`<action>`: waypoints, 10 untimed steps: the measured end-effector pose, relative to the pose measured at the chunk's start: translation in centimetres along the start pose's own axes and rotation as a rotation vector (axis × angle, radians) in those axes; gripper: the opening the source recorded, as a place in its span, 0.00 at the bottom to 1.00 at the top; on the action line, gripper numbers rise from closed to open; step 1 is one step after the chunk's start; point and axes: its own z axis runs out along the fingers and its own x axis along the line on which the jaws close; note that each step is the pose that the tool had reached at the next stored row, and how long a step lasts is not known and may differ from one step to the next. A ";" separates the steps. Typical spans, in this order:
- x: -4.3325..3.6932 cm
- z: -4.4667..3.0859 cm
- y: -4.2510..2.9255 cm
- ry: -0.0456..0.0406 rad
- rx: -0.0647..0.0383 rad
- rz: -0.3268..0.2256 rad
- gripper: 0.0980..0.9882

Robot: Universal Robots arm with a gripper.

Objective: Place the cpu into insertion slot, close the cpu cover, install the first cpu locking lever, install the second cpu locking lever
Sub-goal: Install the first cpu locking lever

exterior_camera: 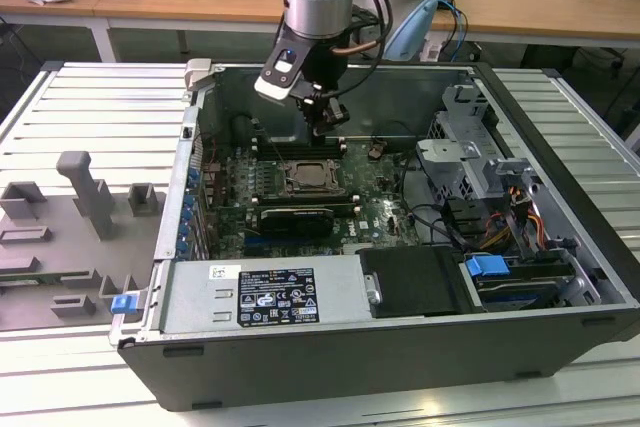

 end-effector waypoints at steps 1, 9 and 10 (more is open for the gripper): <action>0.00 0.00 0.00 0.0005 0.000 -0.008 0.01; 0.00 0.00 0.00 0.0055 0.001 -0.086 0.01; 0.00 0.00 0.00 0.0060 0.001 -0.094 0.01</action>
